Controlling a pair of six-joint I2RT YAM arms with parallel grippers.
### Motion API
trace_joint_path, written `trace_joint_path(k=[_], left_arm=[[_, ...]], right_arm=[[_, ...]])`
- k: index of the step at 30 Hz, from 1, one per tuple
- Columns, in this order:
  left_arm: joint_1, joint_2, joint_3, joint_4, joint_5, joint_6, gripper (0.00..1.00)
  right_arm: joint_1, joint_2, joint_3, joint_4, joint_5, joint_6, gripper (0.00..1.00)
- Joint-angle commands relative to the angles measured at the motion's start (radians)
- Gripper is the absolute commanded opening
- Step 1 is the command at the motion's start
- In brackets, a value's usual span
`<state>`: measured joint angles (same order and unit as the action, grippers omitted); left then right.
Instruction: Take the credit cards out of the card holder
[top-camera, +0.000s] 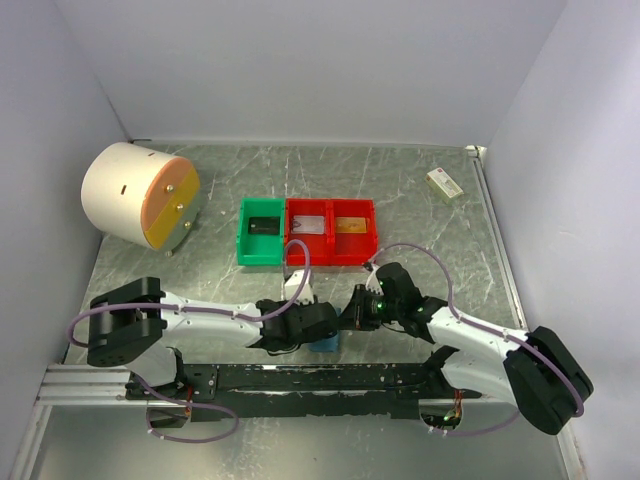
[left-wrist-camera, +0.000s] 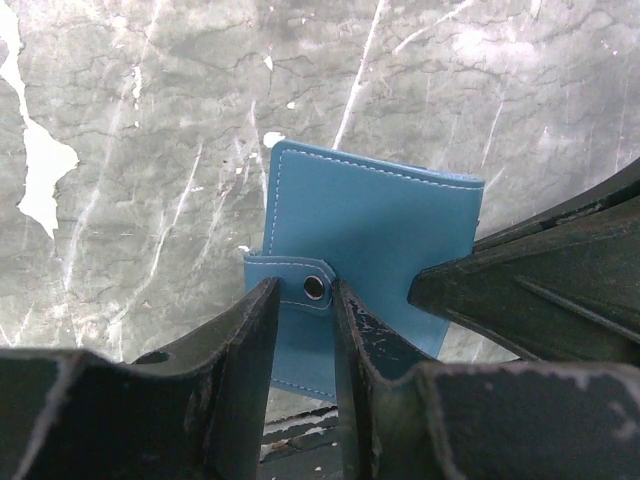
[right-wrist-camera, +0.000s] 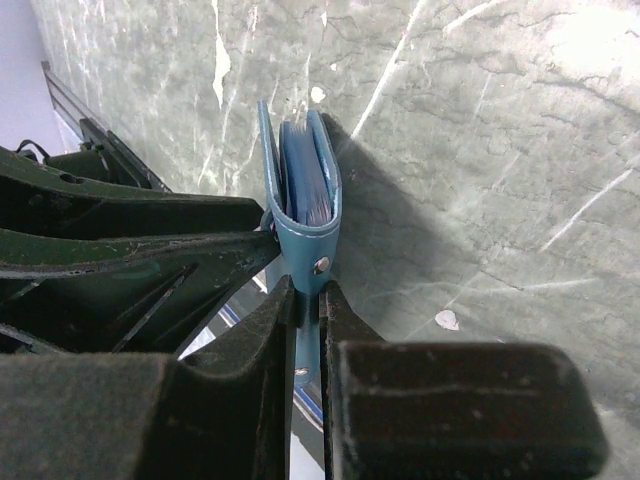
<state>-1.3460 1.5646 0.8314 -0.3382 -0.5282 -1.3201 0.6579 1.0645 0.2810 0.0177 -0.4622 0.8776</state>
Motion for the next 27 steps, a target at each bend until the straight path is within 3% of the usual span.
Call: trace_joint_path(k=[1,7,13,16,23,27], left_arm=[[0.021,0.009,-0.023,-0.209,-0.092,-0.006,0.38],[0.022,-0.072,-0.087,-0.130,-0.080,0.005,0.39],[0.024,-0.122,-0.101,-0.176,-0.098,-0.015,0.39],[0.024,-0.109,-0.082,-0.130,-0.076,0.047,0.43],[0.025,-0.059,-0.069,-0.001,-0.007,0.107,0.63],[0.043,-0.115,-0.147,0.085,0.031,0.103,0.62]], right_arm=[[0.003,0.001,0.021,0.000,-0.043,-0.020,0.05],[0.002,0.047,0.029,0.016,-0.047,-0.031,0.05],[0.002,0.042,0.014,0.029,-0.050,-0.023,0.05],[0.003,0.054,0.008,0.050,-0.061,-0.014,0.05],[0.002,0.066,0.026,0.039,-0.060,-0.026,0.06],[0.001,0.066,0.016,0.056,-0.064,-0.014,0.06]])
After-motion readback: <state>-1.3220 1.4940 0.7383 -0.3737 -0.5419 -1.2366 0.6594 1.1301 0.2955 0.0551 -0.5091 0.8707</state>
